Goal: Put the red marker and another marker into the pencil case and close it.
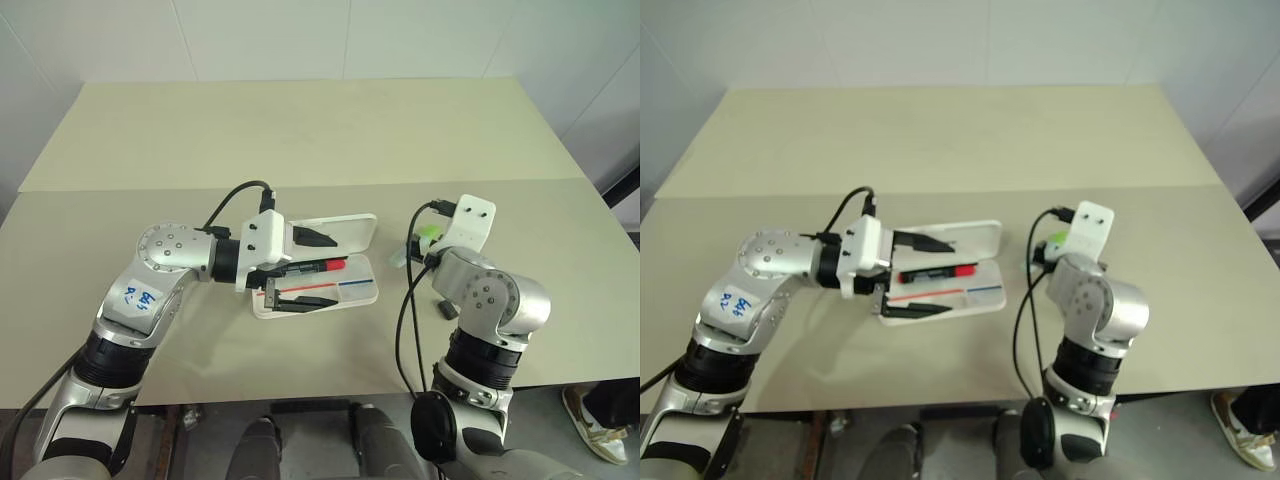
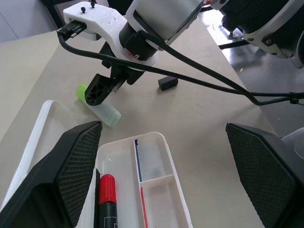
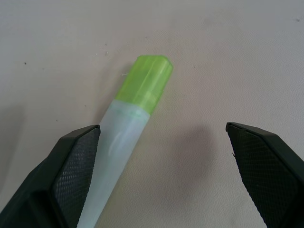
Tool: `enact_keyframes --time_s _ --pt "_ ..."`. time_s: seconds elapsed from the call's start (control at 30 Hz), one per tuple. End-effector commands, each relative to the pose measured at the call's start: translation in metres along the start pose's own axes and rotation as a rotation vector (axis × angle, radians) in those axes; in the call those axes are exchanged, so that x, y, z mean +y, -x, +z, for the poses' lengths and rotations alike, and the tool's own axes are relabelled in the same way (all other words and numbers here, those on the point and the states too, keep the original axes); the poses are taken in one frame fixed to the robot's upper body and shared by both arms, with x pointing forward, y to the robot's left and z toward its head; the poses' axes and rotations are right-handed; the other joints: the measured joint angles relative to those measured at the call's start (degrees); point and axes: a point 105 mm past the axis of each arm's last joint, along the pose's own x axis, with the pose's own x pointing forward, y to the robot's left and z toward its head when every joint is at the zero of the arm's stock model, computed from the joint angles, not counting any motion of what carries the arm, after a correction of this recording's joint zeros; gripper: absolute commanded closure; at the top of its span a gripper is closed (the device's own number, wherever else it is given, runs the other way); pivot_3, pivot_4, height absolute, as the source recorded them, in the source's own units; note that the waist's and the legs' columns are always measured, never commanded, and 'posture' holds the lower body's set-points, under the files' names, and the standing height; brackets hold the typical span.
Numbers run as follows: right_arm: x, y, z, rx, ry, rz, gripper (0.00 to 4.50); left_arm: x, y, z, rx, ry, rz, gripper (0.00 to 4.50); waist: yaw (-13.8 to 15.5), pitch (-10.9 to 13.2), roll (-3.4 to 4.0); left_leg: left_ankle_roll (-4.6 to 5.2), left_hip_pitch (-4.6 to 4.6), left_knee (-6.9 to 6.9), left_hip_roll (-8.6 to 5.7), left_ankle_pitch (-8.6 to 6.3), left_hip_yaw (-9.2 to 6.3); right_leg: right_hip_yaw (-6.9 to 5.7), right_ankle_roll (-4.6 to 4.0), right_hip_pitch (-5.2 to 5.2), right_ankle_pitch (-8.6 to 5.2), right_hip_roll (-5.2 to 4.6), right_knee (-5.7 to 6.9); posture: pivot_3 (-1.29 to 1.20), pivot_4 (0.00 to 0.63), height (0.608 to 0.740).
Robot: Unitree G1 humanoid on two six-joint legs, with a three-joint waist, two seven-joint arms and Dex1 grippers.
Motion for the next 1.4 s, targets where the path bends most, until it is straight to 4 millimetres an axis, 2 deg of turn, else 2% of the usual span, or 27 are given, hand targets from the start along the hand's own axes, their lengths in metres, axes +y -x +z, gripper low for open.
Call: enact_keyframes --time_s 0.03,0.23,0.57,0.87,0.9,1.0,1.23,1.4 --pt "0.073 0.018 -0.022 0.107 -0.069 0.205 0.00 0.000 0.001 0.012 -0.030 -0.044 0.008 0.02 0.0 0.0 0.00 0.00 0.00 -0.01 0.00 0.00 0.00 0.00 0.00 0.00 0.00 0.00 -0.01 0.00 0.150 0.740" --pt "0.085 0.023 -0.019 0.100 -0.061 0.244 0.00 0.000 0.001 0.012 -0.029 -0.041 0.008 0.02 0.0 0.0 0.00 0.00 -0.01 -0.06 0.00 0.00 0.00 -0.01 0.00 0.00 0.00 0.00 -0.07 0.00 0.150 0.740" --pt "0.092 0.024 -0.032 0.153 -0.050 0.271 0.00 -0.003 0.000 0.012 -0.034 -0.038 0.005 0.02 -0.1 0.0 0.00 0.00 -0.02 -0.13 0.01 0.00 0.00 -0.01 0.00 -0.01 0.00 0.00 -0.15 0.00 0.150 0.740" --pt "0.092 0.024 -0.034 0.157 -0.048 0.269 3.17 -0.003 0.000 0.013 -0.035 -0.046 0.001 0.00 0.0 0.0 0.01 0.00 -0.02 -0.15 0.02 0.00 0.00 -0.02 0.00 -0.01 0.00 0.00 -0.16 0.00 0.150 0.740" --pt "0.091 0.023 -0.034 0.156 -0.050 0.268 3.42 -0.003 0.000 0.013 -0.035 -0.047 0.001 0.00 0.0 0.0 0.01 0.00 -0.02 -0.15 0.02 0.00 0.00 -0.02 0.00 -0.01 0.00 0.00 -0.17 0.00 0.150 0.740" --pt "0.089 0.022 -0.031 0.149 -0.056 0.263 3.42 -0.001 0.000 0.013 -0.036 -0.048 0.002 0.00 0.0 0.0 0.01 0.00 -0.05 -0.14 0.01 0.00 0.00 -0.02 0.01 -0.01 0.00 -0.02 -0.21 0.00 0.150 0.740" --pt "0.039 0.005 0.001 0.049 0.008 0.186 3.42 0.004 -0.001 0.010 -0.032 -0.050 0.000 0.00 -0.1 0.0 0.01 0.00 -0.04 -0.14 0.01 0.00 0.00 -0.03 0.01 -0.01 0.00 -0.01 -0.21 0.00 0.150 0.740" --pt "0.008 0.003 0.021 -0.002 0.064 0.154 3.42 0.006 0.001 0.005 -0.024 -0.048 -0.005 0.00 0.0 0.0 0.07 0.01 -0.05 -0.15 0.01 0.01 0.00 -0.04 0.01 -0.04 0.00 -0.01 -0.19 0.00 0.150 0.740"
